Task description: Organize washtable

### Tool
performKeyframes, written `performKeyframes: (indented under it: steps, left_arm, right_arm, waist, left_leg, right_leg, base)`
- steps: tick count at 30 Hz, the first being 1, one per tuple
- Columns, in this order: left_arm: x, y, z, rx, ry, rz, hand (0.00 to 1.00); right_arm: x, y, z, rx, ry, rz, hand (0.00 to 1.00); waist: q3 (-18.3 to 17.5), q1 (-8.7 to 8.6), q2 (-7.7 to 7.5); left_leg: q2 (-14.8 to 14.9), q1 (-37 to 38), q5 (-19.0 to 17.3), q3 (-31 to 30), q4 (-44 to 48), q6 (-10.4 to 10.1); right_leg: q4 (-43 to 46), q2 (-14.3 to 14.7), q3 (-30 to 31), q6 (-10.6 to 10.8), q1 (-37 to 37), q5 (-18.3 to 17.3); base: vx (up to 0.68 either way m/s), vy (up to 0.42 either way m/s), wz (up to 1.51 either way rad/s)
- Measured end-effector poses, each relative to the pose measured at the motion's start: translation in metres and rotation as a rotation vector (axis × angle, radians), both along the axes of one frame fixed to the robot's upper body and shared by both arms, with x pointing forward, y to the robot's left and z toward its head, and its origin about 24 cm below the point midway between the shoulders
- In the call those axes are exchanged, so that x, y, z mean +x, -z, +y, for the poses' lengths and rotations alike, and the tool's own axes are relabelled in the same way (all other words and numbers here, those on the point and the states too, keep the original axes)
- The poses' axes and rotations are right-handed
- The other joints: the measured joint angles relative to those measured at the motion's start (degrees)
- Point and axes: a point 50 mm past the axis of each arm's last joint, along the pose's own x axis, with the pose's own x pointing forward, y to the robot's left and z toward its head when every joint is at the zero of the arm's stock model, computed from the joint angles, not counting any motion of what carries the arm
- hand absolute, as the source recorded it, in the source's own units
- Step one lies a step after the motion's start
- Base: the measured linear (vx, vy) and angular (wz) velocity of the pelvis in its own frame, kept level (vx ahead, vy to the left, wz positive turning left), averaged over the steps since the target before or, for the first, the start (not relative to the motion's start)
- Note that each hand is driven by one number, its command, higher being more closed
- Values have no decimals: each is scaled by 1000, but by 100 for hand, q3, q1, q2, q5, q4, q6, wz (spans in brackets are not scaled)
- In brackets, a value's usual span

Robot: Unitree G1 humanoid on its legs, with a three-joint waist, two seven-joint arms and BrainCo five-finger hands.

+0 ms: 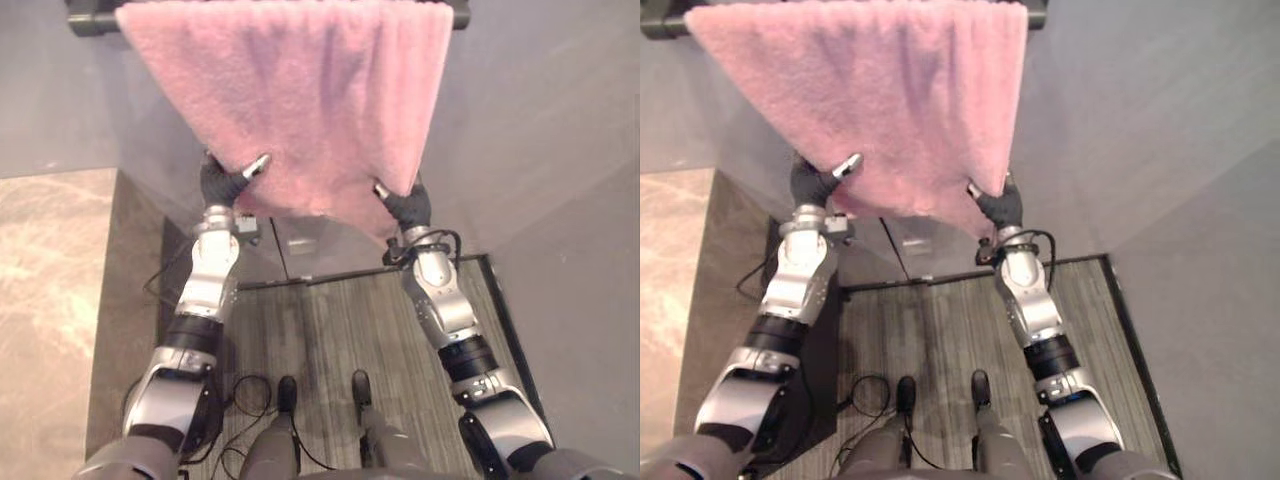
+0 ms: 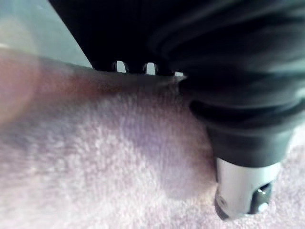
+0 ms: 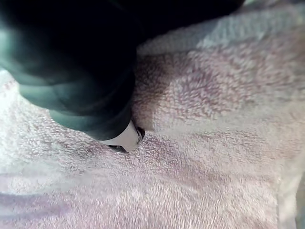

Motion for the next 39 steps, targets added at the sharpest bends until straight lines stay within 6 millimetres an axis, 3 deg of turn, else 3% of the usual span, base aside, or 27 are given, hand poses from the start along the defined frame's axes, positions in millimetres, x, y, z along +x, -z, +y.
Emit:
performKeyframes:
  steps: [7, 15, 28, 29, 30, 31, 39]
  left_arm:
    - [-1, -1, 2, -50, -17, -11, 100]
    - [-18, 8, 9, -75, -34, -32, 100]
    - [-38, 19, 4, -97, -21, -49, 100]
    - [-39, 21, 4, -99, -20, -44, 0]
    - [-39, 22, 3, -99, -13, -41, 0]
    - [-39, 22, 2, -98, -6, -40, 0]
    - [-43, 33, 7, -98, -21, -8, 0]
  right_arm:
    - [0, 5, -1, -7, 4, 17, 100]
    - [-3, 12, -2, -17, 8, 31, 100]
    - [-11, 22, -6, -20, -3, 31, 100]
    - [-11, 22, -7, -26, 1, 30, 100]
    - [-12, 22, -9, -30, 9, 27, 100]
    - [-13, 22, -11, -29, 16, 23, 0]
    - [-14, 27, -25, -8, 68, 44, 0]
  waist:
    - [19, 12, 10]
    - [32, 25, 30]
    - [44, 70, 73]
    - [44, 73, 85]
    - [41, 83, 98]
    - [42, 99, 112]
    - [32, 166, 174]
  left_leg:
    - [43, 152, -2, -29, -93, 0]
    - [48, 242, -5, -100, -105, -2]
    - [43, 355, -4, -185, -112, -3]
    - [43, 371, -5, -186, -112, -3]
    - [43, 377, -5, -191, -113, -3]
    - [43, 377, -6, -196, -114, -4]
    - [45, 375, -6, -197, -149, -6]
  right_leg:
    - [-4, 42, -21, 0, 128, -3]
    - [-4, 39, -51, -25, 246, -66]
    - [-4, 32, -152, -29, 393, -109]
    - [-4, 32, -153, -29, 410, -111]
    - [-4, 31, -157, -30, 419, -116]
    - [-4, 31, -158, -30, 420, -116]
    - [-3, 31, -165, -29, 420, -119]
  base:
    - [94, 55, 2]
    - [54, 56, 4]
    - [65, 49, 3]
    - [38, 39, 2]
    - [42, 48, 2]
    - [39, 48, 2]
    - [34, 43, 1]
